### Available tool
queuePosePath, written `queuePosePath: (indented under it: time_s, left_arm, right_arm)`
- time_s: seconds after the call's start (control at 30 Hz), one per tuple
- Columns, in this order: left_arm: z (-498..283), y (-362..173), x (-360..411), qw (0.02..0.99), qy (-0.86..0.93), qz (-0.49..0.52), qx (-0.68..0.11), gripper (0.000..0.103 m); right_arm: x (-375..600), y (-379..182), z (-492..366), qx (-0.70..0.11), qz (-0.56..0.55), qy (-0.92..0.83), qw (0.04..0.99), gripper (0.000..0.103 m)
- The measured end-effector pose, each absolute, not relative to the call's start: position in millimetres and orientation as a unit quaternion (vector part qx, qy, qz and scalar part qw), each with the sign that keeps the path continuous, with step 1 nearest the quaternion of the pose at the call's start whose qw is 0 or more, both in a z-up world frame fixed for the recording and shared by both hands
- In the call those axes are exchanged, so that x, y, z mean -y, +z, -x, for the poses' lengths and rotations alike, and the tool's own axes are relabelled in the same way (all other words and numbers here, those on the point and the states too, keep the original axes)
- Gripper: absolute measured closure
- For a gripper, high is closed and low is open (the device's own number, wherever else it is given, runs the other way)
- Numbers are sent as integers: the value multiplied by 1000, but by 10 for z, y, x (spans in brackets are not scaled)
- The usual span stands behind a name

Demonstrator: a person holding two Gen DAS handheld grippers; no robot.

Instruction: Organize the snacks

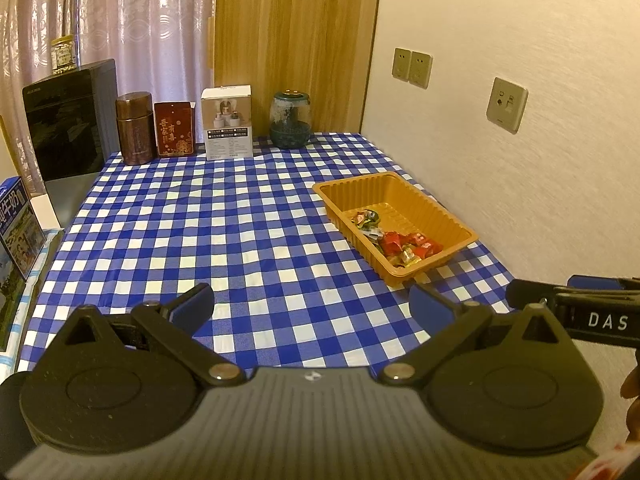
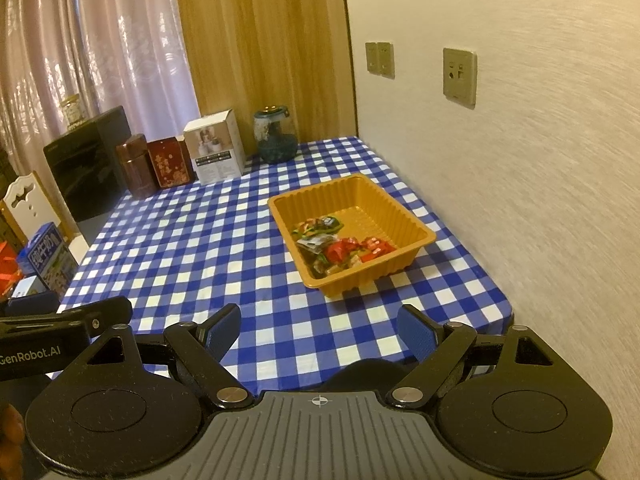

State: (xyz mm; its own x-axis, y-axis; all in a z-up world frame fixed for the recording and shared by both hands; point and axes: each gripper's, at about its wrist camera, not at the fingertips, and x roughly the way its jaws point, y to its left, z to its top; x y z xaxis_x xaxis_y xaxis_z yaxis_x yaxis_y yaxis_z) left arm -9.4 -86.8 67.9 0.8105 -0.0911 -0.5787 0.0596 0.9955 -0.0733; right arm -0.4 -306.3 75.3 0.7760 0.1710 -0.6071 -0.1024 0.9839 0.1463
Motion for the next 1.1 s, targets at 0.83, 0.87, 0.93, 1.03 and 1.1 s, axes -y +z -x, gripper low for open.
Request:
queuePosePath:
  time_s: [0.83,0.87,0.93,1.03,1.1]
  left_arm:
    - [93,658,838,951,-40,26,-305,0]
    - [93,658,839,951,-40,26,-305,0]
    - [92,658,840,951,-40,26,-306,0]
    - [91,655,834,951,-40,26,-306,0]
    - [93,659,843,951,-40,26,-305,0]
  right_arm:
    - [3050,743,-5,-326,-53,71,941,18]
    - [3052,744,-3,-326,-53,72,941,18]
    - [3050,744,-5,-326,-53,71,941,18]
    - [3051,735,-4,-325,-53,71,941,18]
    - [3052,734,-5,-326,-53,72,941,18]
